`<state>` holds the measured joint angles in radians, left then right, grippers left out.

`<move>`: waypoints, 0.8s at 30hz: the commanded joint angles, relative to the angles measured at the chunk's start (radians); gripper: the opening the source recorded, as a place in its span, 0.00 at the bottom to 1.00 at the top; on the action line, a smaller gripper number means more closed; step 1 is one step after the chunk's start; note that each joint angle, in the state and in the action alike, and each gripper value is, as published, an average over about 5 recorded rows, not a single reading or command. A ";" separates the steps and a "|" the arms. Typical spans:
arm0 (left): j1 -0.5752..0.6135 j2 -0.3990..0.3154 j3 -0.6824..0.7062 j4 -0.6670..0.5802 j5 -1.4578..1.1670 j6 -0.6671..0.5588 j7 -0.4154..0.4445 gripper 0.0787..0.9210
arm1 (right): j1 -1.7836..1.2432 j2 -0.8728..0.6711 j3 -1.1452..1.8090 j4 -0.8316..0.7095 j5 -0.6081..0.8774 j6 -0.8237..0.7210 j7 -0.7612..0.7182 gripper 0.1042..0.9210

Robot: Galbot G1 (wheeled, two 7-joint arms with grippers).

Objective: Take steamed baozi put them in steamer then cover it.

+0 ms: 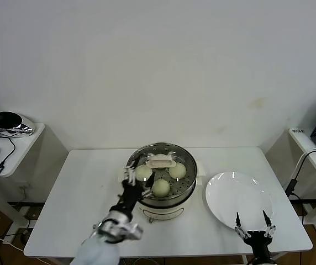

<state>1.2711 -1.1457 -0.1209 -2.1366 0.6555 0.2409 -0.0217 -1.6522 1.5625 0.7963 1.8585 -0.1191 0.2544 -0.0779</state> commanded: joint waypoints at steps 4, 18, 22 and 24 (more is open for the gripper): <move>0.614 -0.060 -0.333 -0.073 -0.814 -0.387 -0.249 0.88 | -0.056 -0.062 -0.061 0.020 0.070 -0.010 -0.052 0.88; 0.648 -0.113 -0.443 0.132 -0.933 -0.431 -0.157 0.88 | -0.131 -0.136 -0.134 0.059 0.195 -0.021 -0.096 0.88; 0.643 -0.116 -0.445 0.137 -0.934 -0.411 -0.144 0.88 | -0.142 -0.143 -0.146 0.072 0.207 -0.033 -0.099 0.88; 0.636 -0.122 -0.441 0.128 -0.936 -0.393 -0.141 0.88 | -0.147 -0.146 -0.150 0.079 0.218 -0.038 -0.099 0.88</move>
<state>1.8396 -1.2434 -0.4972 -2.0591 -0.1597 -0.1293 -0.1874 -1.7682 1.4438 0.6796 1.9140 0.0350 0.2299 -0.1622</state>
